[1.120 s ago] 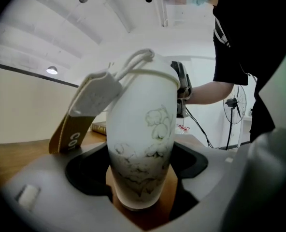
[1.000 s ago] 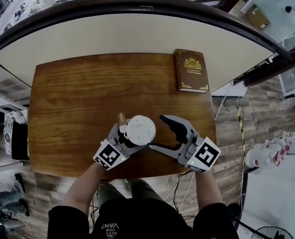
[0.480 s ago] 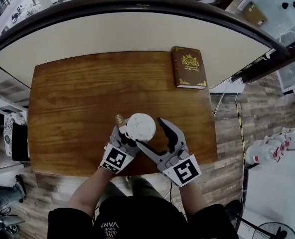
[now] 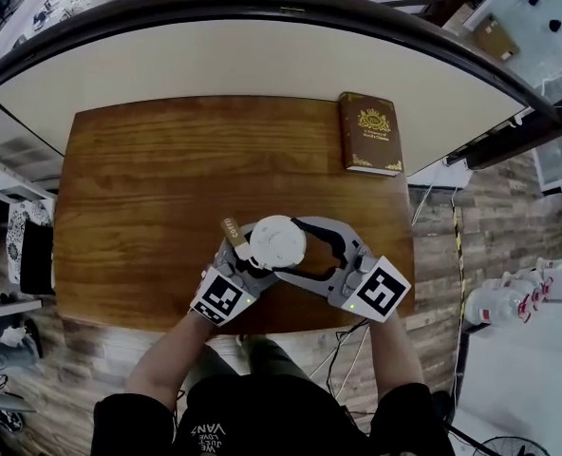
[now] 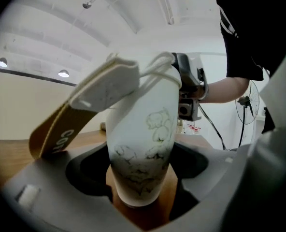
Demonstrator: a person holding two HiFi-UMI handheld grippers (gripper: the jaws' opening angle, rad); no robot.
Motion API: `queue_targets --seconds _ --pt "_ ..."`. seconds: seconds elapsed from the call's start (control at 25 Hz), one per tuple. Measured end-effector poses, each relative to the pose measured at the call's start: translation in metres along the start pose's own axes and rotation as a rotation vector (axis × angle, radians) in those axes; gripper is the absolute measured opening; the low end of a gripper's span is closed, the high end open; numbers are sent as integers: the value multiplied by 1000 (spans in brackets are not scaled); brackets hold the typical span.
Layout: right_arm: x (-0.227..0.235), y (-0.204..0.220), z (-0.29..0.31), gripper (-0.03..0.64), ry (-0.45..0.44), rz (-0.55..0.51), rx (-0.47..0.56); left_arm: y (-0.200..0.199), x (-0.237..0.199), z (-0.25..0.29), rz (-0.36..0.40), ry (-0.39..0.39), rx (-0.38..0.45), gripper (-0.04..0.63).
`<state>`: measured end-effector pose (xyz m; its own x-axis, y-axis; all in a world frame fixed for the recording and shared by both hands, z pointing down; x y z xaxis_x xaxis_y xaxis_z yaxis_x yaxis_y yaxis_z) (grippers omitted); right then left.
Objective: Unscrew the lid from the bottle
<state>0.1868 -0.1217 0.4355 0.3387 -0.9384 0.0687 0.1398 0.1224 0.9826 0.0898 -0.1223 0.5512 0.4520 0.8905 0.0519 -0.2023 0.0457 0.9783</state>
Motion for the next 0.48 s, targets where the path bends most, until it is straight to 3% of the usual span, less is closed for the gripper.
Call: queue_targets --seconds 0.16,0.28,0.36,0.48 --pt "17 -3 3 325 -253 -39 -41 1 -3 1 14 61 3 370" --pt "23 -6 6 325 -371 -73 -63 1 -3 0 19 78 -1 370" --pt "22 -9 7 325 -378 -84 -71 0 -2 -1 21 73 8 370" --pt "16 -12 3 325 -268 -49 -33 -1 -4 -1 22 63 17 370"
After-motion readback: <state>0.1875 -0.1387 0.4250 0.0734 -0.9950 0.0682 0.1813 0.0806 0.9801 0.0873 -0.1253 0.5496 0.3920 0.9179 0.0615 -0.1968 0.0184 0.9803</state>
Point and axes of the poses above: the fingertips, and each gripper's own axes: z forward along the fingers, x to its right, y out of its underside, the point moved 7 cm from there along -z, backward along the fingers, and after that the axes turned 3 degrees about z, right-handed, at the moved point
